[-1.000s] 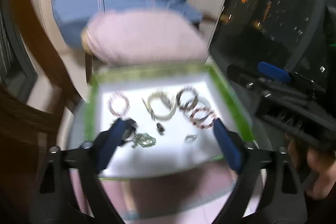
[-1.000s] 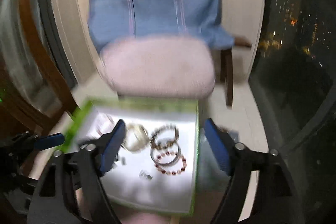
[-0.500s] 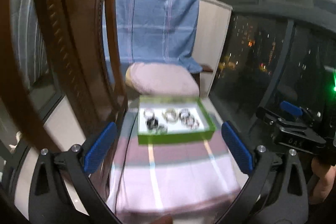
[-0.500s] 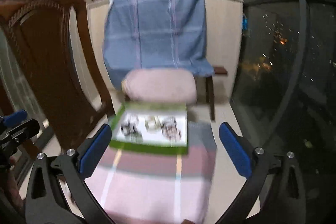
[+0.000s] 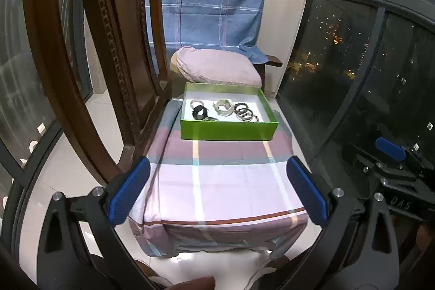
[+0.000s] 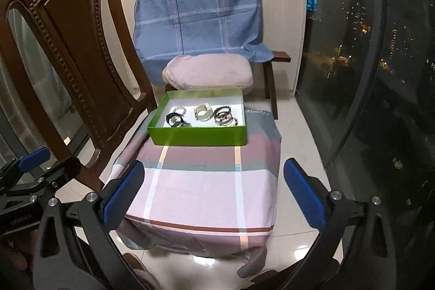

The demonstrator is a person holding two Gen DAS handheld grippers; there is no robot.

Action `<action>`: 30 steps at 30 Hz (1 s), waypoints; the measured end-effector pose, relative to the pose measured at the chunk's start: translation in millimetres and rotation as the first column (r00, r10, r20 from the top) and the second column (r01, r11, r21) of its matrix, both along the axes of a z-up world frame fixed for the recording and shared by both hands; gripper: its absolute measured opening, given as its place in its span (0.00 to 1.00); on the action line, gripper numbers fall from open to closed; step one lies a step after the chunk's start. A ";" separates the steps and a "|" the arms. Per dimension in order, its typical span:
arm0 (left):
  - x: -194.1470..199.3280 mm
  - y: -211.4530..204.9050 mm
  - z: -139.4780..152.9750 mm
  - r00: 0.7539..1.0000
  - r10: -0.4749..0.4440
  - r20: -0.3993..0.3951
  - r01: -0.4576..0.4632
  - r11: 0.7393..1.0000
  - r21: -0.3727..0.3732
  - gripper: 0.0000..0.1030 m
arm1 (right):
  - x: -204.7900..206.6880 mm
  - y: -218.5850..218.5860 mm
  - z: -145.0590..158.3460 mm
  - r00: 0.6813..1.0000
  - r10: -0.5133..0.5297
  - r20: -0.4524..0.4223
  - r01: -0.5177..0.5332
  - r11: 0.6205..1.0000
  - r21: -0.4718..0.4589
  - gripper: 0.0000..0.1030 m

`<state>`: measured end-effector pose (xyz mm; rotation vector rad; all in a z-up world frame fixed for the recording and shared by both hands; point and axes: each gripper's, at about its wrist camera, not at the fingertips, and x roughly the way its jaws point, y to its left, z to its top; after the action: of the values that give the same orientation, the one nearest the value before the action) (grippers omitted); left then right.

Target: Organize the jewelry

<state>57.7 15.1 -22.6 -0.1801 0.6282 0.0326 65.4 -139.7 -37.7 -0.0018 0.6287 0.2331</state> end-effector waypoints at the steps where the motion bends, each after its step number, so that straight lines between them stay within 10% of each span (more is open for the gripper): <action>1: -0.9 -1.8 2.7 1.000 -0.003 0.001 0.003 1.000 -0.001 0.96 | -1.1 -1.2 3.3 1.000 -0.003 0.009 0.003 1.000 -0.001 0.97; 30: 3.6 -15.2 25.7 1.000 -0.017 0.017 0.016 0.998 0.062 0.96 | -1.4 -10.6 15.4 0.999 -0.029 0.038 0.029 0.999 -0.012 0.97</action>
<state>61.3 -0.2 3.1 -0.1154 0.6102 0.0339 64.0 -150.3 -22.4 -0.0089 0.5921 0.2005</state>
